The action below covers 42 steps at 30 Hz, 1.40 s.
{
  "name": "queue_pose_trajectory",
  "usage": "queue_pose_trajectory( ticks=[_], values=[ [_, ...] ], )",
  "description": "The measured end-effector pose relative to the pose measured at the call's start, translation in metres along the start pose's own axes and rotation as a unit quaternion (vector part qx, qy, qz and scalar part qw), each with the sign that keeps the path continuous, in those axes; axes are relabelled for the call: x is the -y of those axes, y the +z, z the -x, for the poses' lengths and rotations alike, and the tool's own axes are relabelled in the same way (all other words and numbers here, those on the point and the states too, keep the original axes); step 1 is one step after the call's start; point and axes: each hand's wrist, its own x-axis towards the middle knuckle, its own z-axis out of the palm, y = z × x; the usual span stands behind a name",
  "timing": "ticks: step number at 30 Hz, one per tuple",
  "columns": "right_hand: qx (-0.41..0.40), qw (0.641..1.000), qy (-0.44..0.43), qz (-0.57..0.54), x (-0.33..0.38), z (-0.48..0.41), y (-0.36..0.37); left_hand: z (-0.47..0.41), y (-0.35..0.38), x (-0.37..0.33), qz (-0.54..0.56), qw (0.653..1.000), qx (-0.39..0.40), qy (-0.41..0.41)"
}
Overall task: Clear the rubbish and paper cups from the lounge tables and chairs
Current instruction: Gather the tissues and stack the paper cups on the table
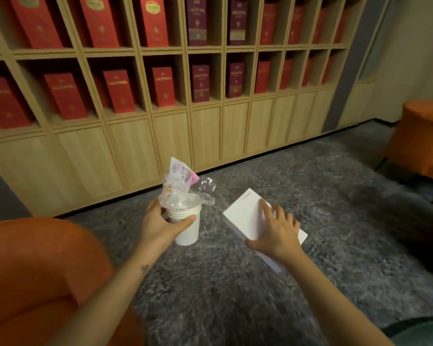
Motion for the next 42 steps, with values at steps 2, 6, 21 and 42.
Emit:
queue_pose_trajectory(
  ticks=[2, 6, 21, 42],
  values=[
    [-0.014, 1.000, 0.026, 0.002, -0.019, -0.039, -0.001, -0.043, 0.032, 0.001, 0.013, 1.000, 0.018, 0.006],
    [-0.052, 0.996, 0.072, -0.010, -0.065, -0.126, -0.006, -0.142, 0.103, -0.008, 0.034, 0.995, 0.088, 0.023],
    [-0.153, 0.935, 0.318, 0.038, -0.315, -0.329, -0.087, -0.408, 0.462, -0.102, 0.097, 0.926, 0.331, 0.153],
    [-0.179, 0.790, 0.577, 0.105, -0.746, -0.483, -0.151, -0.517, 1.053, -0.242, 0.179, 0.789, 0.565, 0.162]
  ],
)
